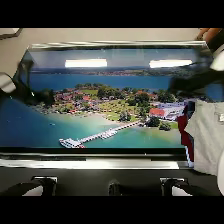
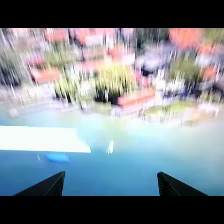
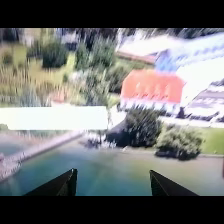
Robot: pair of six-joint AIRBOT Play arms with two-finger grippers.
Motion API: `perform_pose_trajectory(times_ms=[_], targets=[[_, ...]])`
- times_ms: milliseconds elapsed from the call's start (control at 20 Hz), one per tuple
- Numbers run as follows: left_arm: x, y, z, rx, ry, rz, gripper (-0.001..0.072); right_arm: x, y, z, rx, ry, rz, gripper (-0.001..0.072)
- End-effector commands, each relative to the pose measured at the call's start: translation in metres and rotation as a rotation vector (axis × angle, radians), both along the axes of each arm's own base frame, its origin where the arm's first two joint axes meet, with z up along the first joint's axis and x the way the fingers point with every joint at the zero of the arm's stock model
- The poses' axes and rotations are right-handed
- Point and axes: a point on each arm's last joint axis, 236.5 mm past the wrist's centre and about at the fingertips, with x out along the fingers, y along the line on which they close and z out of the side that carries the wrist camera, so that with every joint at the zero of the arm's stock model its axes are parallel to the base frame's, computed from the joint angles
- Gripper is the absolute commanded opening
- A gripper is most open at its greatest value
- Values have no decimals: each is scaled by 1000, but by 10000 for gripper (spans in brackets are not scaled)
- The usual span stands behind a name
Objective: Fold the shirts.
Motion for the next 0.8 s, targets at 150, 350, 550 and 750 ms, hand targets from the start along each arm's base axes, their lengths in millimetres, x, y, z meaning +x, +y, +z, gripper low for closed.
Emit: perform_pose_trajectory(times_ms=[150,350,550,750], targets=[[-33,-5,-37,-24,67,54,694,6,43,-37,1,86,74,569],[-33,-5,-39,-23,72,54,694,8,43,-36,1,78,72,569],[-33,-5,-39,-24,72,54,694,8,43,-36,2,78,72,569],[-33,-5,-39,-24,72,54,694,8,43,-36,2,78,73,569]])
